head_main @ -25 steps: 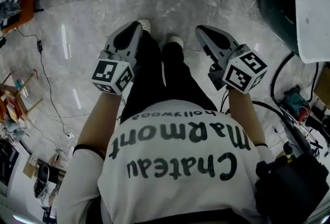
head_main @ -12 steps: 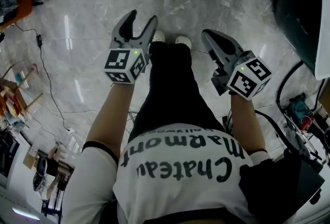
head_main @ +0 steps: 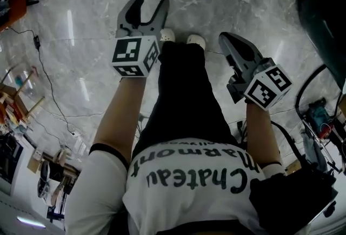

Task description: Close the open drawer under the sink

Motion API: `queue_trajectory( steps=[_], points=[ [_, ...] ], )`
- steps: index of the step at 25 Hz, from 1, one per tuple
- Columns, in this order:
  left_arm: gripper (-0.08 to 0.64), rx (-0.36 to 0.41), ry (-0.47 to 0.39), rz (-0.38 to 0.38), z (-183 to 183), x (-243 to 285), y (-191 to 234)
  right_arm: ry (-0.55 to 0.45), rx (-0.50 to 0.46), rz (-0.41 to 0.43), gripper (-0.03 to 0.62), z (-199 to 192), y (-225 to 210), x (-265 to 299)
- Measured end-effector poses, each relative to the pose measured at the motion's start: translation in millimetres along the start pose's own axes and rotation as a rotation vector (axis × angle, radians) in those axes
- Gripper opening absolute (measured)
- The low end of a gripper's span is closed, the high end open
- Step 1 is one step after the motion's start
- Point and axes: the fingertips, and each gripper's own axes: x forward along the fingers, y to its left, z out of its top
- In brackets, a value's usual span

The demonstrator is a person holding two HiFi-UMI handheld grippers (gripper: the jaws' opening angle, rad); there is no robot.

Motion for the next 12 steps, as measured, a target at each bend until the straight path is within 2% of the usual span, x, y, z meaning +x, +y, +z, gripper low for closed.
queue_trajectory(
  steps=[3, 7, 12],
  points=[
    [0.241, 0.070, -0.048, -0.011, 1, 10, -6, -0.030, -0.010, -0.007, 0.012, -1, -21, 7],
    [0.223, 0.120, -0.125, -0.017, -11, 33, -5, -0.070, -0.010, -0.021, 0.012, -12, -64, 26],
    [0.194, 0.121, -0.216, -0.003, -12, 34, -2, -0.092, -0.014, -0.014, 0.012, -16, -89, 39]
  ],
)
